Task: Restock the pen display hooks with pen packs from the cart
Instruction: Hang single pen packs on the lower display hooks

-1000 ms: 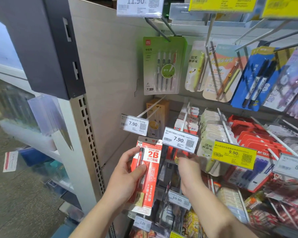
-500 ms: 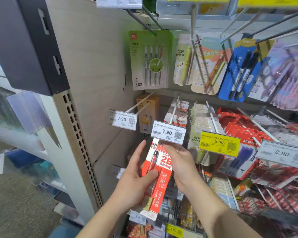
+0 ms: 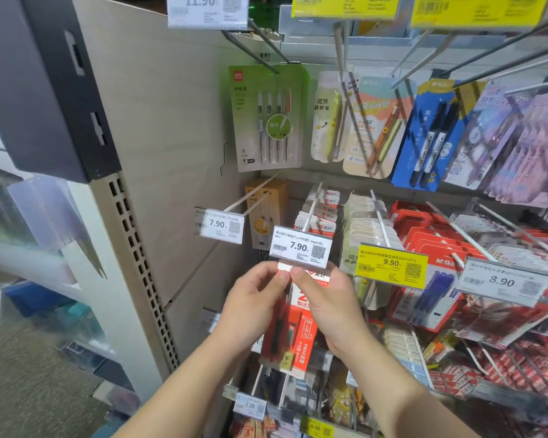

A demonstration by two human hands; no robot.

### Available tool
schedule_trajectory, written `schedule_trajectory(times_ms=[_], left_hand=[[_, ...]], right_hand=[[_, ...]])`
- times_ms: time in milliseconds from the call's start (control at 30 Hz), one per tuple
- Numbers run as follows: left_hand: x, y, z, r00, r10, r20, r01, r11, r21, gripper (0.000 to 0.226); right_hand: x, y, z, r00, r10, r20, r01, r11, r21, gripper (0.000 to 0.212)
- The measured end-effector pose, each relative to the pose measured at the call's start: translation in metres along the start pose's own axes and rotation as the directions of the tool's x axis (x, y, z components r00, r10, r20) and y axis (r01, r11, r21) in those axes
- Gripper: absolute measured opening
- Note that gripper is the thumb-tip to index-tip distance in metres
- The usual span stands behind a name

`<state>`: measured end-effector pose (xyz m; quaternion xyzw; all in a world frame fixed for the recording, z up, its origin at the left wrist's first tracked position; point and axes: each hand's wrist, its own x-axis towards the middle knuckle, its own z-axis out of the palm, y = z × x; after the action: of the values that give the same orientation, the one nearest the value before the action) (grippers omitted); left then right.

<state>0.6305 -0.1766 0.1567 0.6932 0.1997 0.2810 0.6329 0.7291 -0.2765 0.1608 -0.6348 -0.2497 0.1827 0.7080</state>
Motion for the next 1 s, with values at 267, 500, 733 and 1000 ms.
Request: schedule_trajectory(times_ms=[267,500,733,1000], left_hand=[[0.014,0.004,0.008,0.999,-0.026,-0.034,0.024,0.998,-0.061,0.018],[0.02,0.011,0.016,0.996,-0.051,-0.078,0.044,0.996,-0.079,0.015],[0.025,0.017,0.018,0.993,-0.072,-0.096,0.064,0.994,-0.089,0.015],[0.039,0.009,0.023,0.991,-0.086,-0.105,0.084,0.996,-0.025,0.013]], right_hand=[[0.01,0.002,0.003,0.995,0.013,-0.101,-0.011,1.0,0.018,0.05],[0.019,0.0,0.004,0.992,0.054,-0.116,-0.048,0.997,0.058,0.037],[0.026,0.002,0.001,0.993,0.086,-0.078,-0.085,0.996,0.013,0.039],[0.024,0.014,-0.021,0.991,0.018,-0.134,-0.063,0.938,-0.342,0.008]])
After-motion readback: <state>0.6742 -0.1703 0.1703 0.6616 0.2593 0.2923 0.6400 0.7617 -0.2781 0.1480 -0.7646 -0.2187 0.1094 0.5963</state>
